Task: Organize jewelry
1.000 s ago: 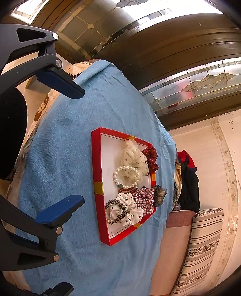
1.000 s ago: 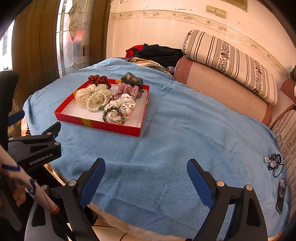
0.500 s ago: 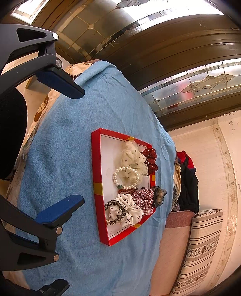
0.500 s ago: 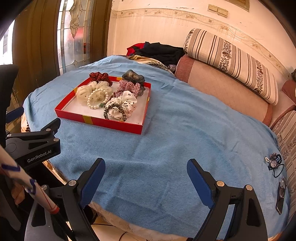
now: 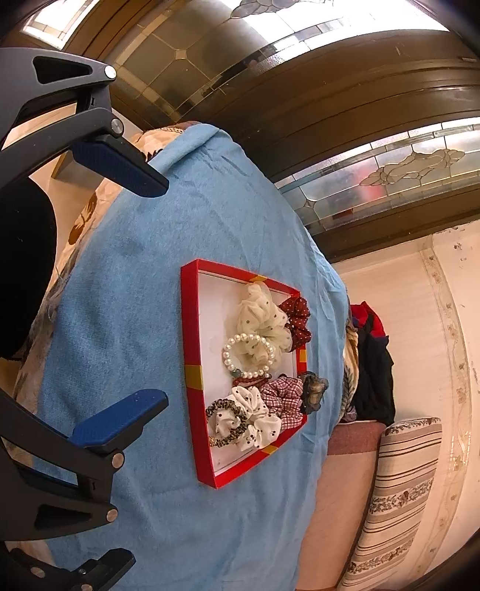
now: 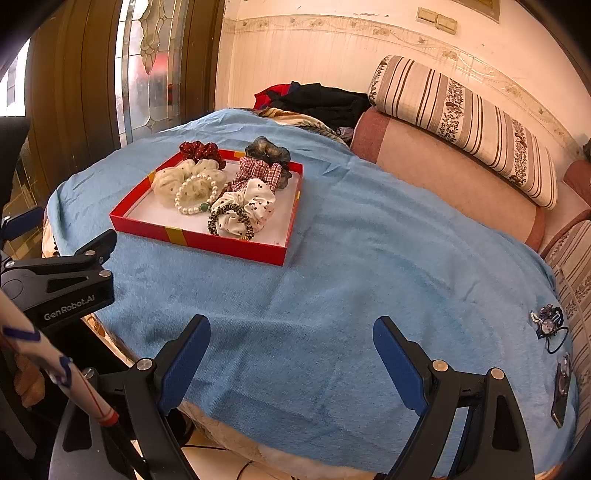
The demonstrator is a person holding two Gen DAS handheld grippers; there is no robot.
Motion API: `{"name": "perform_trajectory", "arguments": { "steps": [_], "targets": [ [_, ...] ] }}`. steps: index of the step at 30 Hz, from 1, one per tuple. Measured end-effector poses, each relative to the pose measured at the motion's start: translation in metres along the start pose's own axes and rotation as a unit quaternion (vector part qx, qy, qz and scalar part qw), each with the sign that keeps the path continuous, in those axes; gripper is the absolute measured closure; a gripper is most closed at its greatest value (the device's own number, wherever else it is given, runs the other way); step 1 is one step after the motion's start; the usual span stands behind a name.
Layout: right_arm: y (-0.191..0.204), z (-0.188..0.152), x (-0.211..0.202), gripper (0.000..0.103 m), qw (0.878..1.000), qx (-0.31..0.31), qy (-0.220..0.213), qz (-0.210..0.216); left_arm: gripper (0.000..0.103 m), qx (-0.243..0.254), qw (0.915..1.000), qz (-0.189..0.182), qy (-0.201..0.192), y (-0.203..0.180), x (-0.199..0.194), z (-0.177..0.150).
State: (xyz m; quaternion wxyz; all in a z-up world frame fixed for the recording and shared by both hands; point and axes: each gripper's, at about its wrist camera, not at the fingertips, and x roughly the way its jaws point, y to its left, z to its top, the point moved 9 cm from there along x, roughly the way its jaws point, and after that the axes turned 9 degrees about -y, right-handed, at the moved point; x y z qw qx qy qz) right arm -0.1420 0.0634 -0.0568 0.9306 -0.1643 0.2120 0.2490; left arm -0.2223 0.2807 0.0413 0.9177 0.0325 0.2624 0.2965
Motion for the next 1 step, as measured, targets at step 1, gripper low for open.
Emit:
{"name": "perform_trajectory", "arguments": {
  "steps": [1],
  "targets": [
    [-0.0022, 0.0001, -0.0001, 0.01, 1.0, 0.004, -0.001, 0.0, 0.0, 0.002, 1.0, -0.002, 0.0, -0.0012, -0.0003, 0.0007]
  ]
}}
